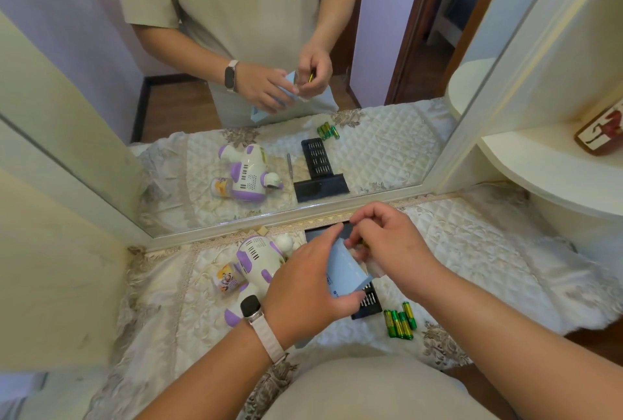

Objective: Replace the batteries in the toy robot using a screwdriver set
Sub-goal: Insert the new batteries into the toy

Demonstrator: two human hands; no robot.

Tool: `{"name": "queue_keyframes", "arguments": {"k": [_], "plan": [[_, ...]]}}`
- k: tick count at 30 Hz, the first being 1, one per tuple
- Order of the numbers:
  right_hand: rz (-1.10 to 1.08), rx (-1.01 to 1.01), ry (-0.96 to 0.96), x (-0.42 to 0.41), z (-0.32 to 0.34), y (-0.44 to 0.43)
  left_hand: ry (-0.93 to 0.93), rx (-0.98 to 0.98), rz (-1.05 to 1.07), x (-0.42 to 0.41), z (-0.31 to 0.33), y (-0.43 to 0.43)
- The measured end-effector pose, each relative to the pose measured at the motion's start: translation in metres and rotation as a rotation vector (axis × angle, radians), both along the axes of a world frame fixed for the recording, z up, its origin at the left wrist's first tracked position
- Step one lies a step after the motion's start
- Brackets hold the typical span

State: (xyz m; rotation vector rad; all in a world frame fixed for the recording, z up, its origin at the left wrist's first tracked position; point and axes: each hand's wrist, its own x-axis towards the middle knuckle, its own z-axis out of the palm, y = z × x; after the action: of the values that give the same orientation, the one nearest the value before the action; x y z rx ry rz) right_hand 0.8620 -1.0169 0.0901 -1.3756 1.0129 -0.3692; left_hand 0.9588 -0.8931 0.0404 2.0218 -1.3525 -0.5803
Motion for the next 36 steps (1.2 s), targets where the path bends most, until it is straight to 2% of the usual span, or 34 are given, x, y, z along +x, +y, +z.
{"name": "queue_keyframes", "arguments": {"k": [4, 8, 17, 25, 33, 36], "plan": [[-0.13, 0.407, -0.243, -0.007, 0.0, -0.011, 0.011, 0.002, 0.021, 0.002, -0.001, 0.001], [-0.117, 0.546, -0.314, -0.019, 0.002, -0.017, 0.033, 0.008, 0.039, 0.004, -0.002, 0.002], [-0.009, 0.483, -0.281, -0.024, 0.0, -0.016, 0.055, 0.018, 0.038, 0.002, 0.0, -0.003], [0.121, 0.311, -0.073, -0.029, 0.006, -0.021, 0.032, 0.012, 0.007, 0.0, 0.001, -0.001], [0.245, -0.17, 0.208, -0.028, 0.0, -0.023, 0.005, 0.014, -0.006, -0.002, 0.003, -0.002], [0.309, -0.233, 0.176, -0.029, 0.001, -0.021, 0.002, 0.009, -0.01, -0.001, 0.005, -0.003]]}}
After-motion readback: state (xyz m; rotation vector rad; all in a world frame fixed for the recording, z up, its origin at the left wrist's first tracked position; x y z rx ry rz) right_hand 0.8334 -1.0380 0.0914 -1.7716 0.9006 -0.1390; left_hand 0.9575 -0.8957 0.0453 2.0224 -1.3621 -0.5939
